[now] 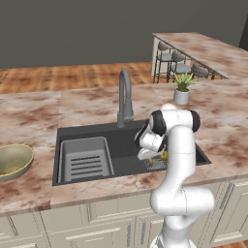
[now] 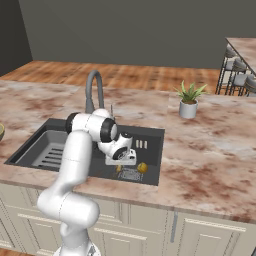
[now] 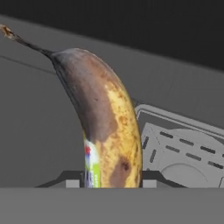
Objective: Remove the squash and banana from the sink. Then move the bowl and cup from the counter to the sink for washing.
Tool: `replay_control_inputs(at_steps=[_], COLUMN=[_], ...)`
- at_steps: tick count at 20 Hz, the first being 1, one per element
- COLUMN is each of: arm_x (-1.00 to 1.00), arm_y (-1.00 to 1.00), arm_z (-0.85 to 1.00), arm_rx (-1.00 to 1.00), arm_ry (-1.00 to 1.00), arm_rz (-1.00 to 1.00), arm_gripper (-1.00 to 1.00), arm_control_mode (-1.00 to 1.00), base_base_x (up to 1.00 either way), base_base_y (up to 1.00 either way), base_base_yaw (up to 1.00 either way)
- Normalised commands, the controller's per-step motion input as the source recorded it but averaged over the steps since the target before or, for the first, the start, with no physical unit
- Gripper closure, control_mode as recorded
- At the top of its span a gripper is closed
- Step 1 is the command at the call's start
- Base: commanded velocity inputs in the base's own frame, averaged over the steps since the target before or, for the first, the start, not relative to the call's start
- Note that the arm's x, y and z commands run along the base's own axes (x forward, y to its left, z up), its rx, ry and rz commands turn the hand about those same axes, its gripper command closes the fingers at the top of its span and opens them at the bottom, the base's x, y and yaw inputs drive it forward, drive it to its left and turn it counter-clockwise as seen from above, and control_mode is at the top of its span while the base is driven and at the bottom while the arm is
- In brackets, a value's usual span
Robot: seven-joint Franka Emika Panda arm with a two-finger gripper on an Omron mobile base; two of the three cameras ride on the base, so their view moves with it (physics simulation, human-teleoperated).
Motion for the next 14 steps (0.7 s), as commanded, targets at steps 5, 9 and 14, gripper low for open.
replay_control_inputs(at_steps=[5,9,14], arm_x=[-0.06,-0.06,-0.14], arm_y=[-0.01,-0.01,-0.01], arm_z=[0.28,0.31,0.31], arm_rx=[0.0,0.0,0.0], arm_ry=[-0.02,-0.06,-0.1], arm_rz=[0.0,0.0,0.0], arm_gripper=[1.0,1.0,1.0], arm_control_mode=[-1.0,-1.0,-1.0], base_base_x=[0.0,0.0,0.0], base_base_y=[0.0,0.0,0.0], base_base_yaw=[0.0,0.0,0.0])
